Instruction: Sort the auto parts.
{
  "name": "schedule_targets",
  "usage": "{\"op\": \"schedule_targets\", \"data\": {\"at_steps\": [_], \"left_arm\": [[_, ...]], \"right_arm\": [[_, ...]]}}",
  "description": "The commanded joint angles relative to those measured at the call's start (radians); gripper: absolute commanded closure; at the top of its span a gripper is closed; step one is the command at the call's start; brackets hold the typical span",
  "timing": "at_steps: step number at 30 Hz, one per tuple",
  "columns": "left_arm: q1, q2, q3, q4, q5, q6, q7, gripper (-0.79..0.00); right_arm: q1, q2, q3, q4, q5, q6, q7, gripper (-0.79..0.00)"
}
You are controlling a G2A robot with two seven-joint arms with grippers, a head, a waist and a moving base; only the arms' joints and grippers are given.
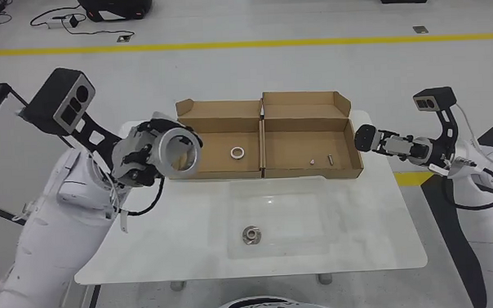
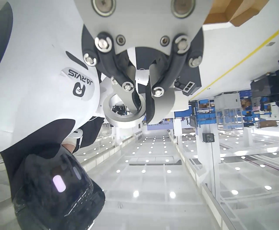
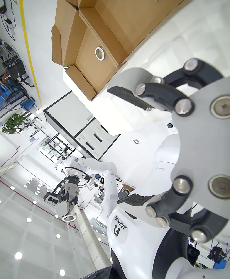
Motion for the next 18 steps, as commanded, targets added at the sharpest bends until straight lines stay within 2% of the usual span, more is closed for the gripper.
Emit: {"op": "schedule_targets", "data": {"at_steps": [1, 11, 15, 18], "left_arm": [[0.002, -0.006, 0.003, -0.016, -0.028, 0.000, 0.017, 0.000], [0.005, -0.043, -0.011, -0.068, -0.131, 0.000, 0.088, 0.000], [0.012, -0.056, -0.024, -0.061, -0.122, 0.000, 0.066, 0.000], [0.021, -0.060, -0.034, -0.038, -0.071, 0.000, -0.003, 0.000]], "right_arm": [[0.000, 0.000, 0.000, 0.000, 0.000, 0.000, 0.000, -0.785], [0.000, 0.000, 0.000, 0.000, 0.000, 0.000, 0.000, -0.785], [0.000, 0.000, 0.000, 0.000, 0.000, 0.000, 0.000, -0.785], [0.000, 0.000, 0.000, 0.000, 0.000, 0.000, 0.000, -0.785]]}}
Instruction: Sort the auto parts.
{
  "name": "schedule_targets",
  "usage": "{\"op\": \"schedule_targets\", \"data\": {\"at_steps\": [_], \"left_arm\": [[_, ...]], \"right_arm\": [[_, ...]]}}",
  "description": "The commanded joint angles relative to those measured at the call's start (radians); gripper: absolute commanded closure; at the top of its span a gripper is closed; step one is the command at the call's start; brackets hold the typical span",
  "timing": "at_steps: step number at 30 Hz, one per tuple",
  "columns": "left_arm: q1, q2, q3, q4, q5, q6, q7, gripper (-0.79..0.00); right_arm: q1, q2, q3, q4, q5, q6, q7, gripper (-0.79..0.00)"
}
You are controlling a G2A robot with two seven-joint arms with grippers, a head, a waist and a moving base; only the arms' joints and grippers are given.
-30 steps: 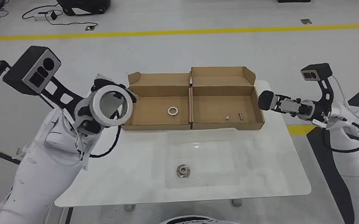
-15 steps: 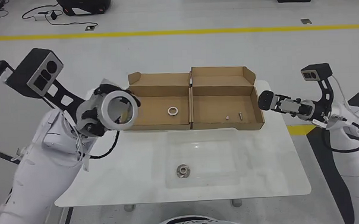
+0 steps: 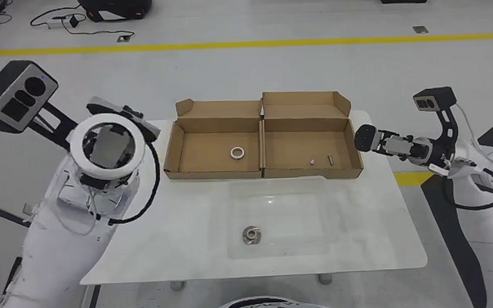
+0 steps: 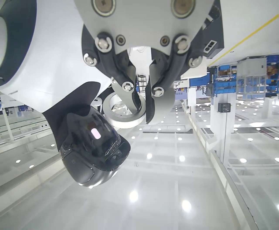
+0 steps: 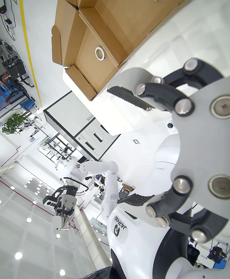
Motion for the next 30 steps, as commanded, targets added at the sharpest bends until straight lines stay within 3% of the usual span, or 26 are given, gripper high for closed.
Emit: {"op": "schedule_targets", "data": {"at_steps": [1, 7, 21, 30], "left_arm": [[0.006, 0.000, -0.003, 0.017, 0.036, 0.000, -0.054, 0.000], [0.028, 0.002, -0.023, 0.057, 0.093, 0.000, -0.159, 0.000], [0.061, -0.024, -0.042, 0.012, -0.076, 0.000, -0.056, 0.000], [0.068, -0.031, -0.049, 0.011, -0.084, 0.000, -0.078, 0.000]], "right_arm": [[0.000, 0.000, 0.000, 0.000, 0.000, 0.000, 0.000, -0.785], [0.000, 0.000, 0.000, 0.000, 0.000, 0.000, 0.000, -0.785], [0.000, 0.000, 0.000, 0.000, 0.000, 0.000, 0.000, -0.785], [0.000, 0.000, 0.000, 0.000, 0.000, 0.000, 0.000, -0.785]]}}
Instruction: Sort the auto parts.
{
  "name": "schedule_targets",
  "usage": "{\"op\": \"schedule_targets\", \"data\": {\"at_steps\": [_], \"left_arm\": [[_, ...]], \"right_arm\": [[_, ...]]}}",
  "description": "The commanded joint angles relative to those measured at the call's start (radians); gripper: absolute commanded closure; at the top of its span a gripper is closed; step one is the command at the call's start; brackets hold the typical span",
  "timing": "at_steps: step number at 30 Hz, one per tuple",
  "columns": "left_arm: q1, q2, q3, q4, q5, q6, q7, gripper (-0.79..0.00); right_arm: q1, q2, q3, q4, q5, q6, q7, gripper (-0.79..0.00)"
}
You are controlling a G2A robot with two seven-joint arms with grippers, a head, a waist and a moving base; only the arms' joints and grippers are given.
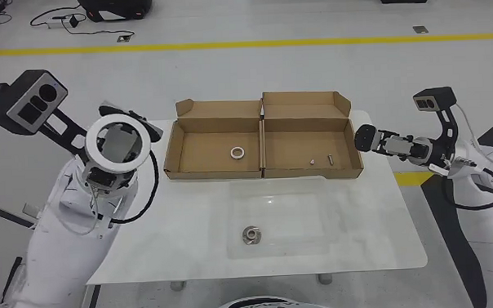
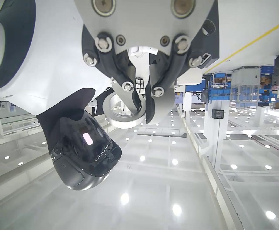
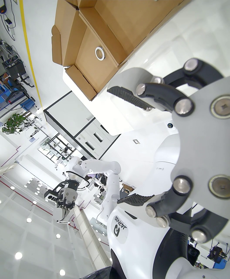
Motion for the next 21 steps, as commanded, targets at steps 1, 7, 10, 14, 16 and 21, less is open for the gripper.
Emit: {"op": "schedule_targets", "data": {"at_steps": [1, 7, 10, 14, 16, 21], "left_arm": [[0.000, 0.000, 0.000, 0.000, 0.000, 0.000, 0.000, 0.000], [0.000, 0.000, 0.000, 0.000, 0.000, 0.000, 0.000, 0.000], [0.000, 0.000, 0.000, 0.000, 0.000, 0.000, 0.000, 0.000], [0.000, 0.000, 0.000, 0.000, 0.000, 0.000, 0.000, 0.000], [0.000, 0.000, 0.000, 0.000, 0.000, 0.000, 0.000, 0.000], [0.006, -0.004, 0.009, -0.004, 0.027, 0.104, -0.002, 0.000]], "right_arm": [[0.000, 0.000, 0.000, 0.000, 0.000, 0.000, 0.000, -0.785], [0.000, 0.000, 0.000, 0.000, 0.000, 0.000, 0.000, -0.785], [0.000, 0.000, 0.000, 0.000, 0.000, 0.000, 0.000, -0.785], [0.000, 0.000, 0.000, 0.000, 0.000, 0.000, 0.000, -0.785], [0.000, 0.000, 0.000, 0.000, 0.000, 0.000, 0.000, -0.785], [0.000, 0.000, 0.000, 0.000, 0.000, 0.000, 0.000, -0.785]]}}
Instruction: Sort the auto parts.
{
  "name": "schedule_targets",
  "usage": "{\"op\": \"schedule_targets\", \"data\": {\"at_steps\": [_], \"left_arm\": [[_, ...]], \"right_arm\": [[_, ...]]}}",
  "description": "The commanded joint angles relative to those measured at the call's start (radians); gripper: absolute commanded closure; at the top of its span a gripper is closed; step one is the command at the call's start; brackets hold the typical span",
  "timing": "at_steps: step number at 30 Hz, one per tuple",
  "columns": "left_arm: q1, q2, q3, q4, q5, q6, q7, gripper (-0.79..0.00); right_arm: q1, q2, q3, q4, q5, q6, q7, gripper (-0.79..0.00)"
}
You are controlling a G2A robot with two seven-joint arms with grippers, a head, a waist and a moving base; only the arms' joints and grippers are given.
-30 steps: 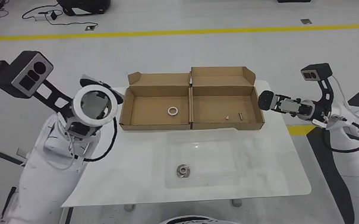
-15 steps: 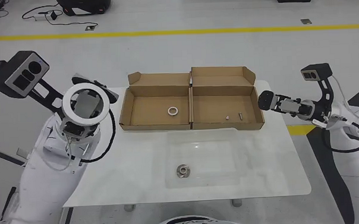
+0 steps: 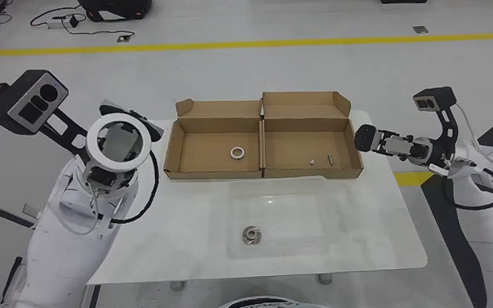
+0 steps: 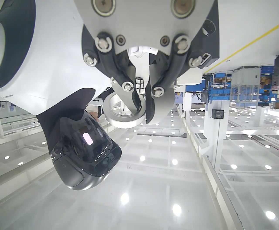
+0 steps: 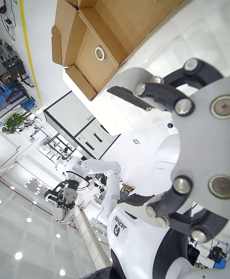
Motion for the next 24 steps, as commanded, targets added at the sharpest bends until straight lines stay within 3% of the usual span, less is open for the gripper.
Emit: {"op": "schedule_targets", "data": {"at_steps": [1, 5, 9, 14, 18, 24], "left_arm": [[-0.001, -0.004, 0.013, 0.003, 0.016, 0.097, 0.006, 0.000], [-0.026, -0.012, 0.049, 0.011, 0.098, 0.206, -0.041, 0.000], [-0.044, -0.016, 0.085, 0.027, 0.191, 0.265, -0.119, 0.000], [-0.067, -0.026, 0.111, 0.042, 0.249, 0.336, -0.133, 0.000], [-0.158, -0.040, 0.155, 0.082, 0.271, 0.394, -0.152, 0.000], [-0.333, -0.070, 0.245, 0.222, 0.334, 0.461, -0.200, 0.000]], "right_arm": [[0.000, 0.000, 0.000, 0.000, 0.000, 0.000, 0.000, -0.785], [0.000, 0.000, 0.000, 0.000, 0.000, 0.000, 0.000, -0.785], [0.000, 0.000, 0.000, 0.000, 0.000, 0.000, 0.000, -0.785], [0.000, 0.000, 0.000, 0.000, 0.000, 0.000, 0.000, -0.785], [0.000, 0.000, 0.000, 0.000, 0.000, 0.000, 0.000, -0.785], [0.000, 0.000, 0.000, 0.000, 0.000, 0.000, 0.000, -0.785]]}}
